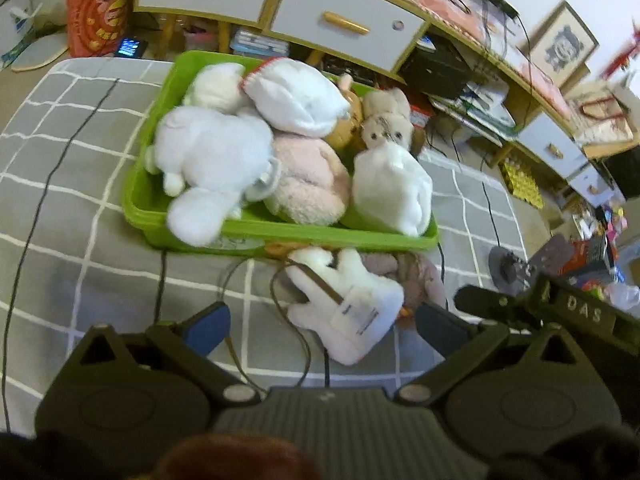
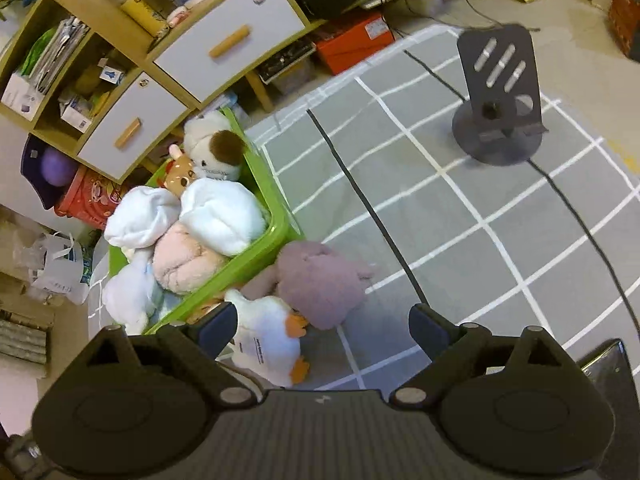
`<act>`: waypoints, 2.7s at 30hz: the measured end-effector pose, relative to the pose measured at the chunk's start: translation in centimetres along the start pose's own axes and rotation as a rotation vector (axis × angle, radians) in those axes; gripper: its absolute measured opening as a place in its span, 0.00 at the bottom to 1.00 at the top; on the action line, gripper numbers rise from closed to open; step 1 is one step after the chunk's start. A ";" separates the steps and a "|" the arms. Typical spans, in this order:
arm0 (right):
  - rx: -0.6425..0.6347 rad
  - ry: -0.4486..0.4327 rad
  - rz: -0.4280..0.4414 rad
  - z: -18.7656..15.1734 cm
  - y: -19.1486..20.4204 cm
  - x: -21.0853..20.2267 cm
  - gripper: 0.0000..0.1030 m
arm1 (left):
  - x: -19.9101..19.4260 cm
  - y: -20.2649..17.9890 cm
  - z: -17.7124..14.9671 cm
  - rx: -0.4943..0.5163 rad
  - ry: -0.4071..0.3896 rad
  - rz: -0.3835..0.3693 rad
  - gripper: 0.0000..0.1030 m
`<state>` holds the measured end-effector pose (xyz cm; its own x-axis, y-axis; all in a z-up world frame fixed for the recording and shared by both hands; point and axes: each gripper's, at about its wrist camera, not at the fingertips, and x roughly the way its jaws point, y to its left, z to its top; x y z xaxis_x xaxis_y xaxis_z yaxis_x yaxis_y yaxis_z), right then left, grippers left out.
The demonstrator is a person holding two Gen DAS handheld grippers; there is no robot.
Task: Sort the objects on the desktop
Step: 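Release the knit toy into the bin while the right tool releases the dog, then grasp the tagged white duck with the left tool while the right tool grasps the mauve plush, then lower the duck into the bin while the right tool lowers the mauve plush there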
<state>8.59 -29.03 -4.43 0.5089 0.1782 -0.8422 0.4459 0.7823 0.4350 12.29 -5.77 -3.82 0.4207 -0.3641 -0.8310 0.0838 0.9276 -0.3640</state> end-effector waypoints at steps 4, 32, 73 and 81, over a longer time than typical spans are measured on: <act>0.015 0.006 -0.001 0.2 -0.1 0.6 0.91 | 1.1 -0.8 -0.6 0.045 0.004 -0.004 0.99; 0.122 0.064 0.100 1.1 -1.7 6.7 0.70 | 6.8 -1.2 -2.2 0.273 0.024 -0.089 0.88; -0.013 -0.083 0.093 0.9 -0.1 -0.6 0.55 | -1.8 1.7 -1.0 0.269 -0.070 -0.143 0.56; 0.006 -0.120 0.160 1.1 1.3 -2.0 0.55 | -5.5 4.0 1.7 0.190 -0.184 -0.154 0.56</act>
<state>8.91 -29.00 -1.82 0.6578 0.2272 -0.7181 0.3562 0.7462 0.5624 11.81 0.13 0.01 0.5453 -0.4962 -0.6756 0.3193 0.8682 -0.3799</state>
